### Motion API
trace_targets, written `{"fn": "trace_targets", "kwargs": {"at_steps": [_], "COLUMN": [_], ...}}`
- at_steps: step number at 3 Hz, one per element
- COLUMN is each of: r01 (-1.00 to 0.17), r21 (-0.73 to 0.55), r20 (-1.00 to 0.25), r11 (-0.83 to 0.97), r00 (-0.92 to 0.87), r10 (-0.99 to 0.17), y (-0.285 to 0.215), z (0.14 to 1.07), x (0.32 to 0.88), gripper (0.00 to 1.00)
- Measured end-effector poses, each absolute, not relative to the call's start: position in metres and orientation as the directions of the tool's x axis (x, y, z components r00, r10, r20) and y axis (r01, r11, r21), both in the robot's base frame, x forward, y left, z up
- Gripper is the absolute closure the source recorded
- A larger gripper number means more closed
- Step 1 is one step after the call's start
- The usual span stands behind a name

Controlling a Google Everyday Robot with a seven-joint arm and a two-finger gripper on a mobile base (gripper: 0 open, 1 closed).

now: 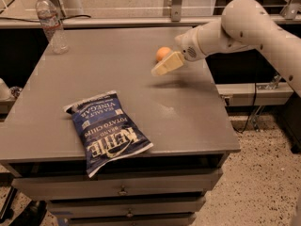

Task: Move orange near blue chip bag

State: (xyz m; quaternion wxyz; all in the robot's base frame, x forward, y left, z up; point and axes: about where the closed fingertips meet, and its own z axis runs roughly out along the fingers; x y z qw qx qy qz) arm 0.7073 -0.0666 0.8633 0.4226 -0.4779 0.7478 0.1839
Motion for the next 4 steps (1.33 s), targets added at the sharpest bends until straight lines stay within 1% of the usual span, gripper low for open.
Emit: {"fn": "trace_targets", "kwargs": {"at_steps": [1,2,4], "r01": [-0.869,-0.856,-0.847], "r21": [-0.145,-0.148,-0.136], "r20": [-0.804,-0.806,-0.814], "r11": [0.473,0.495,0.514], "r00": [-0.176,-0.186,-0.200], "r10": [-0.568,-0.562,-0.545], "y": [-0.061,-0.072,-0.085], "z": [0.853,0.847,0.849], "x": [0.722,0.732,0.735], "gripper": [0.00,0.17,0.64]}}
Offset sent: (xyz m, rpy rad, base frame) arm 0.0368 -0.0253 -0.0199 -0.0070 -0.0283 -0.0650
